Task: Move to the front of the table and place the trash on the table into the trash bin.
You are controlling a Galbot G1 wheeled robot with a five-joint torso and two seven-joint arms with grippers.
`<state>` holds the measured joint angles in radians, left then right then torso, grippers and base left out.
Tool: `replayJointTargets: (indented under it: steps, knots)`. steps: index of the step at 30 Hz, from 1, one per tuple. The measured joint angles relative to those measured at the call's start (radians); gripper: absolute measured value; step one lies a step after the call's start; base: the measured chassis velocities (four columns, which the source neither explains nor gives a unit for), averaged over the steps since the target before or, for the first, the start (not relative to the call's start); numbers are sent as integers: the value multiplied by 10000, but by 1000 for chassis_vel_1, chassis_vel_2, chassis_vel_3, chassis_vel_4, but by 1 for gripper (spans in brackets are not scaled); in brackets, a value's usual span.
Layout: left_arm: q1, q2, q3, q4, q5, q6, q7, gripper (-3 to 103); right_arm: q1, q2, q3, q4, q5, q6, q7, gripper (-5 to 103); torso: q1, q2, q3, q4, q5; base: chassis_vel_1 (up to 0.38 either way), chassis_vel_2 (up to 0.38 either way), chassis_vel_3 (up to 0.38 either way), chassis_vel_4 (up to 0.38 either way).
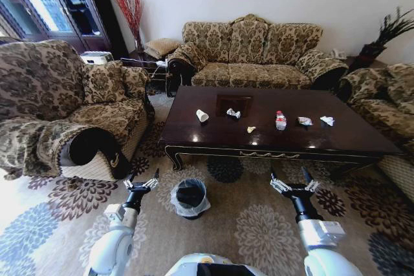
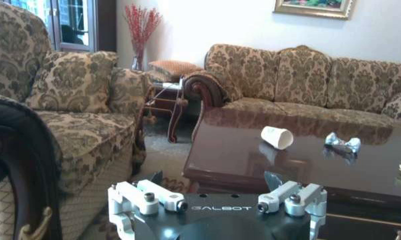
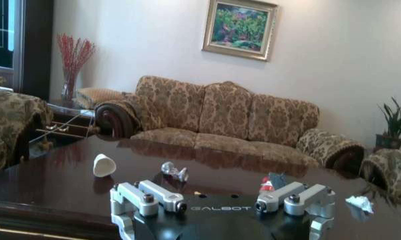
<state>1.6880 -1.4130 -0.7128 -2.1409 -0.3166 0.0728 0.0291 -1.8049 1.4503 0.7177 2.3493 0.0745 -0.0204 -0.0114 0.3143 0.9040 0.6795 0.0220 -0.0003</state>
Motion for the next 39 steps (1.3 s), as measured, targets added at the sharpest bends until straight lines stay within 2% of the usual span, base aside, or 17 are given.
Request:
replayJointTargets:
  steps: [39]
  knots:
    - [1, 3, -1, 0, -2, 0, -1, 100, 0, 0, 0, 7, 13, -5, 5, 100, 0, 0, 0, -1, 3, 0, 0, 0, 0]
